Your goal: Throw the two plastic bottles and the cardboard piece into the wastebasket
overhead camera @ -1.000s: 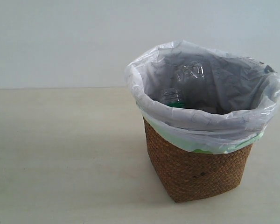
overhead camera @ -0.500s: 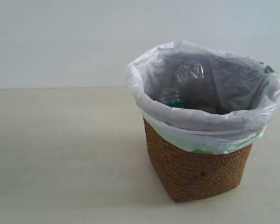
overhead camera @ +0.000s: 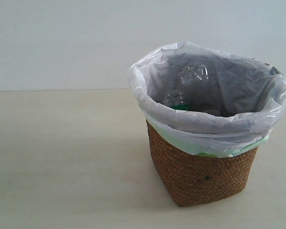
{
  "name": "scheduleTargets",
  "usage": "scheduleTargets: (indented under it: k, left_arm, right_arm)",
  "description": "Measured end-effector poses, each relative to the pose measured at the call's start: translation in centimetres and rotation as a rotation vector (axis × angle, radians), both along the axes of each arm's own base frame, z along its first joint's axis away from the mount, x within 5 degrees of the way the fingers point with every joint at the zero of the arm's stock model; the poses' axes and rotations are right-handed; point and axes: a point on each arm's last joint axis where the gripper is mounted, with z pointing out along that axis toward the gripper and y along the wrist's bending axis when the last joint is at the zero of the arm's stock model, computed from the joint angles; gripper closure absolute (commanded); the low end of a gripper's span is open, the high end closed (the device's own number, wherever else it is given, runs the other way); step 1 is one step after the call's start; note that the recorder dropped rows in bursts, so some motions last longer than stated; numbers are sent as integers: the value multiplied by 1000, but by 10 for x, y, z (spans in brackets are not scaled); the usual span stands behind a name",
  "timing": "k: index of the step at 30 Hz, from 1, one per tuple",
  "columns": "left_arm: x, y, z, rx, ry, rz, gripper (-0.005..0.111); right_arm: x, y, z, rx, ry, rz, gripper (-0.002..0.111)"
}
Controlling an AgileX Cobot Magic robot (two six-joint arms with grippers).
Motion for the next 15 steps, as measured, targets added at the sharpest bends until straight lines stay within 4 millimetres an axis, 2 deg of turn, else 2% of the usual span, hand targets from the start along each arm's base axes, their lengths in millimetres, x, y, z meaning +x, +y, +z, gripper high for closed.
scheduleTargets:
  k: [5, 15]
  left_arm:
    - [0, -3, 0, 14, 1, -56, 102]
    - [0, -2, 0, 57, 3, -59, 102]
  right_arm:
    - [0, 0, 0, 0, 0, 0, 108]
    - [0, 0, 0, 0, 0, 0, 108]
